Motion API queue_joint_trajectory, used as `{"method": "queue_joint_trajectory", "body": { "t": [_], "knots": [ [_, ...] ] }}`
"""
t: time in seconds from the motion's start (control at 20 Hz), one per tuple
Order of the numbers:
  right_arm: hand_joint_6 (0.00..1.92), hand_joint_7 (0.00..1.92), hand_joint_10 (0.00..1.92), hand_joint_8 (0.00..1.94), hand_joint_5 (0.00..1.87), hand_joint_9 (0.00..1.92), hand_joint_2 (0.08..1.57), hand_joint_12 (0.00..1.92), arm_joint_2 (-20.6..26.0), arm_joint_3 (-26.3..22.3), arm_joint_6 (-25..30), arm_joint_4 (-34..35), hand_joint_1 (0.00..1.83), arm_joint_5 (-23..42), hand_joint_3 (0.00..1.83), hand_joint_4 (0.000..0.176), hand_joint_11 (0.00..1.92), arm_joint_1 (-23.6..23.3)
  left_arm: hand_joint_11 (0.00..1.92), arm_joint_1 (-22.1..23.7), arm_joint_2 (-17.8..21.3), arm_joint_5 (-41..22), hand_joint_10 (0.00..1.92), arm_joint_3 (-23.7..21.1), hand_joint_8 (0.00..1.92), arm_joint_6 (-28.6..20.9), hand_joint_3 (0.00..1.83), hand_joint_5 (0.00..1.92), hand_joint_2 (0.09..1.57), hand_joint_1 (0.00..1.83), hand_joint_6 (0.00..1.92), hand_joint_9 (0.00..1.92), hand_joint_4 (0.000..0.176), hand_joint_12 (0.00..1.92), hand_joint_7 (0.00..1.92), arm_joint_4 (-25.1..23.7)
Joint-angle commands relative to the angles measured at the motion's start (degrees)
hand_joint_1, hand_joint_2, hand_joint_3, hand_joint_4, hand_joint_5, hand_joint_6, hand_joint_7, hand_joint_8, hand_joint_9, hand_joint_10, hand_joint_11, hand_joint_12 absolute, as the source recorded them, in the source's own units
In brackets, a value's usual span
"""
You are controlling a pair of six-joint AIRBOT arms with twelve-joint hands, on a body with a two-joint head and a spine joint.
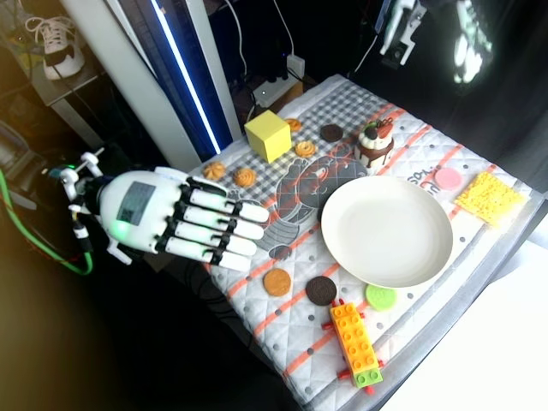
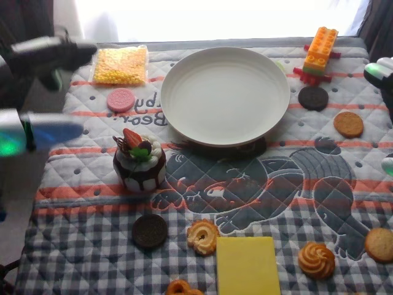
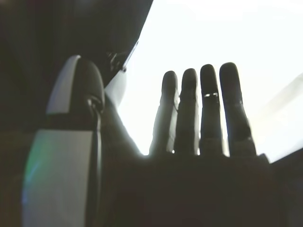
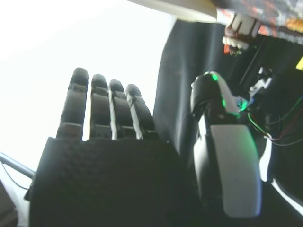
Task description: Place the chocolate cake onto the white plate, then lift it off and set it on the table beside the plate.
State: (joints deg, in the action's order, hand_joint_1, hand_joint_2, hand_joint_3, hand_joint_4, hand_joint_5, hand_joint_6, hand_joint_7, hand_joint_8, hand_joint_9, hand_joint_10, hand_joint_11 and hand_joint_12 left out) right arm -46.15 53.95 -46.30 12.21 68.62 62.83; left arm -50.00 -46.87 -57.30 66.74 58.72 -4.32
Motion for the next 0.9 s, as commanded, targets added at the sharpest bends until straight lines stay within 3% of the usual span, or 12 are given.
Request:
{"method": "queue_joint_trajectory", "body": {
  "t": [0.0, 0.05, 0.1, 0.15, 0.2, 0.35, 0.45, 0.5, 0.55, 0.65, 0.7, 0.85],
  "knots": [
    [0.0, 0.0, 0.08, 0.0, 0.0, 0.11, 1.27, 1.01, 0.08, 0.5, 0.43, 0.29, 0.52, 6.13, 0.0, 0.0, 0.0, -0.27, 0.0, 1.66, 1.21, -1.28, 0.82, 0.63, 0.01, -0.47, 0.0, 0.26, 1.03, 0.75, 0.15, 0.0, 0.0, 1.63, 0.3, -0.39],
    [0.0, 0.0, 0.01, 0.0, 0.0, 0.0, 1.26, 0.45, 0.08, 0.6, 0.44, 0.29, 0.51, 5.76, 0.0, 0.0, 0.0, -0.27, 0.0, 3.03, 1.99, 1.61, 1.0, 0.51, 0.03, -0.47, 0.0, 0.36, 1.02, 0.86, 0.33, 0.0, 0.0, 1.83, 0.33, -2.57],
    [0.0, 0.0, 0.01, 0.0, 0.0, 0.0, 1.26, 0.45, 0.08, 0.67, 0.44, 0.27, 0.51, 5.47, 0.0, 0.0, 0.0, -0.24, 0.0, 4.88, 2.7, 5.12, 1.0, 0.33, 0.03, -0.47, 0.0, 0.36, 1.02, 0.86, 0.33, 0.0, 0.0, 1.83, 0.33, -5.43],
    [0.0, 0.0, 0.0, 0.0, 0.0, 0.0, 1.26, 0.09, 0.09, 0.71, 0.44, 0.24, 0.51, 5.25, 0.0, 0.0, 0.0, -0.2, 0.0, 7.23, 3.14, 8.63, 1.02, 0.22, 0.03, -0.47, 0.0, 0.28, 1.0, 0.88, 0.31, 0.0, 0.0, 1.87, 0.33, -8.26],
    [0.0, 0.0, 0.0, 0.0, 0.0, 0.0, 1.26, 0.03, 0.09, 0.73, 0.44, 0.25, 0.5, 5.21, 0.0, 0.0, 0.02, -0.05, 0.0, 9.66, 3.21, 11.76, 0.99, 0.23, 0.02, -0.47, 0.0, 0.24, 1.0, 0.87, 0.29, 0.0, 0.0, 1.84, 0.31, -11.03],
    [0.0, 0.0, 0.0, 0.0, 0.0, 0.0, 1.27, 0.02, 0.09, 0.73, 0.62, 0.27, 0.47, 5.04, 0.0, 0.0, 0.02, 0.17, 0.0, 14.71, 2.51, 16.36, 0.84, 0.44, 0.01, -0.47, 0.0, 0.2, 1.03, 0.82, 0.2, 0.0, 0.0, 1.75, 0.24, -15.84],
    [0.0, 0.0, 0.0, 0.0, 0.0, 0.0, 1.26, 0.34, 0.09, 0.77, 0.64, 0.27, 0.49, 4.95, 0.0, 0.0, 0.0, 0.23, 0.0, 17.96, 1.9, 20.17, 0.82, 0.53, 0.01, -0.47, 0.0, 0.2, 1.03, 0.83, 0.16, 0.0, 0.0, 1.71, 0.24, -21.34],
    [0.0, 0.0, 0.0, 0.0, 0.0, 0.0, 1.26, 0.34, 0.09, 0.83, 0.64, 0.27, 0.48, 4.92, 0.0, 0.0, 0.0, 0.23, 0.0, 20.08, 1.52, 22.27, 0.51, 0.71, 0.0, -0.47, 0.0, 0.19, 1.03, 0.77, 0.16, 0.0, 0.007, 1.58, 0.13, -25.46],
    [0.0, 0.0, 0.0, 0.0, 0.0, 0.0, 1.26, 0.34, 0.09, 0.86, 0.64, 0.27, 0.48, 4.86, 0.0, 0.0, 0.0, 0.24, 0.0, 21.84, 1.34, 23.92, 0.51, 0.72, 0.0, -0.47, 0.0, 0.19, 1.03, 0.77, 0.16, 0.0, 0.007, 1.58, 0.13, -29.14],
    [0.0, 0.0, 0.0, 0.0, 0.0, 0.0, 1.26, 0.28, 0.09, 0.9, 0.64, 0.27, 0.48, 4.67, 0.0, 0.0, 0.0, 0.36, 0.0, 24.48, 1.27, 26.21, 0.37, 0.63, 0.0, -0.47, 0.0, 0.21, 1.0, 0.78, 0.16, 0.0, 0.034, 1.49, 0.06, -35.27],
    [0.0, 0.0, 0.0, 0.0, 0.0, 0.0, 1.26, 0.14, 0.09, 0.95, 0.64, 0.27, 0.49, 4.58, 0.0, 0.0, 0.0, 0.44, 0.0, 25.86, 1.27, 27.32, 0.35, 0.57, 0.0, -0.47, 0.0, 0.22, 0.99, 0.76, 0.15, 0.0, 0.053, 1.47, 0.05, -38.87],
    [0.0, 0.0, 0.0, 0.0, 0.0, 0.0, 1.25, 0.38, 0.09, 0.95, 0.64, 0.29, 0.48, 4.52, 0.0, 0.0, 0.0, 0.71, 0.0, 29.32, 1.36, 29.29, 0.44, -0.07, 0.01, -0.47, 0.01, 0.24, 1.02, 0.74, 0.1, 0.0, 0.044, 1.55, 0.11, -49.99]
  ]
}}
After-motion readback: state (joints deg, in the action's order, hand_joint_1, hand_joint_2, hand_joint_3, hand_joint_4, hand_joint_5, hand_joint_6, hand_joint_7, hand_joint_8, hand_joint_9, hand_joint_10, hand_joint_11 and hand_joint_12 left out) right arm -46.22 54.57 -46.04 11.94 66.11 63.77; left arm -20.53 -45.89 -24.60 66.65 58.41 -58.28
